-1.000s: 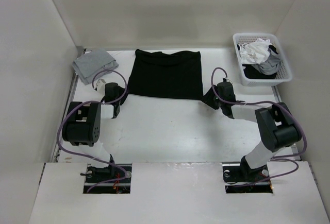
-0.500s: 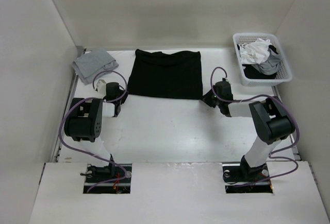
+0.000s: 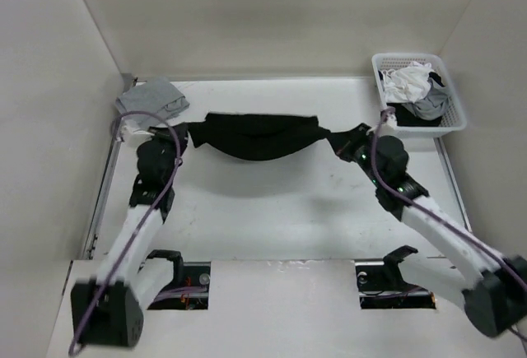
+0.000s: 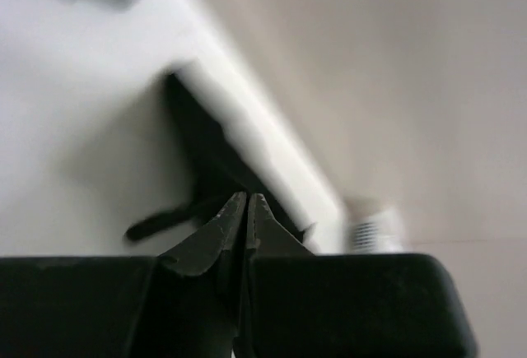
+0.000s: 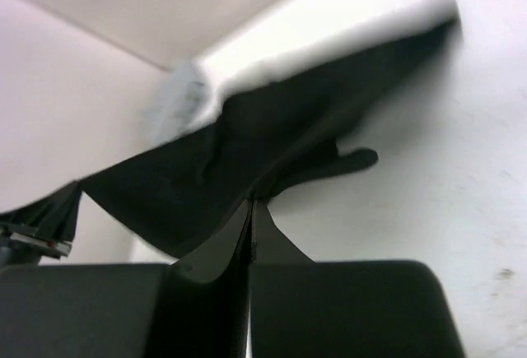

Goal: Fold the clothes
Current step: Fold the tank top

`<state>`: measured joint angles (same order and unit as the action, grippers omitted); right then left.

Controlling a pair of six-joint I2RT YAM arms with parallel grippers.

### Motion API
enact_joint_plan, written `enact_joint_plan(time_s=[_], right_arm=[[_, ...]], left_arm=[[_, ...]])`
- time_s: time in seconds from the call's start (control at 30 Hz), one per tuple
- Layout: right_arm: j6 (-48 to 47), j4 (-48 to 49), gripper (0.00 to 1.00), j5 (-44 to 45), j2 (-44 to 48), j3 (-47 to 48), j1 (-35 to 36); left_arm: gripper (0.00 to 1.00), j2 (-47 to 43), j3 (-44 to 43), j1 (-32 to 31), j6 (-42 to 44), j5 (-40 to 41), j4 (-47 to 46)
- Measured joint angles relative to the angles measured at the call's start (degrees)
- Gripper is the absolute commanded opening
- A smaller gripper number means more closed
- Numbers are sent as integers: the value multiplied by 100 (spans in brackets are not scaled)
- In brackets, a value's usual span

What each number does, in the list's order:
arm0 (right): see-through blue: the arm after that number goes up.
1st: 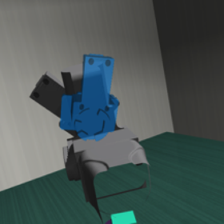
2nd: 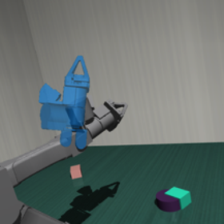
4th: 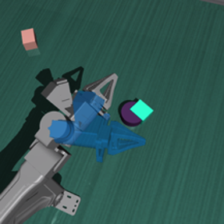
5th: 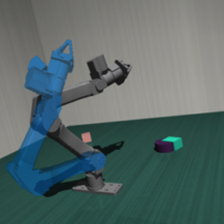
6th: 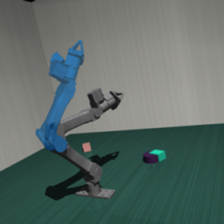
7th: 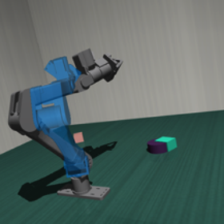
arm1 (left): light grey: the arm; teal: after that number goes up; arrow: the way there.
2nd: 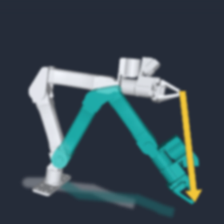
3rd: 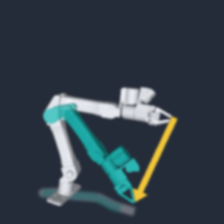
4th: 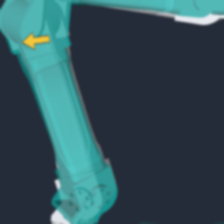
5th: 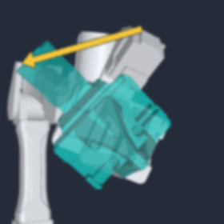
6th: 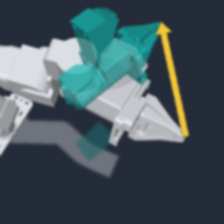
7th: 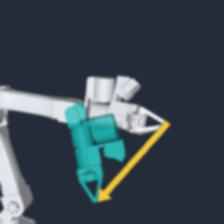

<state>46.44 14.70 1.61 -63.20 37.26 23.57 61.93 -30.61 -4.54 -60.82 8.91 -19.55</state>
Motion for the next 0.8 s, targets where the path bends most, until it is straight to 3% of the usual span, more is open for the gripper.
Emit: enact_joint_plan(time_s=[0.1, 0.2, 0.3, 0.4, 0.47, 0.57, 0.8], right_arm=[[-317, -872, 0, 492, 1596, 170, 638], [-573, -1875, 0, 1084, 2745, 739, 1434], [-730, -2535, 0, 1674, 3348, 1386, 2194], [-879, -2865, 0, 2229, 3515, 1784, 2728], [-960, -2999, 0, 2435, 3392, 1816, 2752], [-1062, -3047, 0, 2312, 2800, 1727, 2205], [-1010, -2144, 0, 610, 133, 1305, -101]], left_arm=[[0, -1939, -149, -59, 166, 48, 678], [0, -3318, -667, -164, 354, 74, 1606], [0, -4030, -1309, -350, 555, 103, 2396], [0, -4201, -1541, -452, 695, 127, 2859], [0, -4074, -1480, -452, 763, 133, 3139], [0, -3418, -1268, -450, 844, 140, 3191], [0, -157, -988, -402, 787, 101, 2227]])
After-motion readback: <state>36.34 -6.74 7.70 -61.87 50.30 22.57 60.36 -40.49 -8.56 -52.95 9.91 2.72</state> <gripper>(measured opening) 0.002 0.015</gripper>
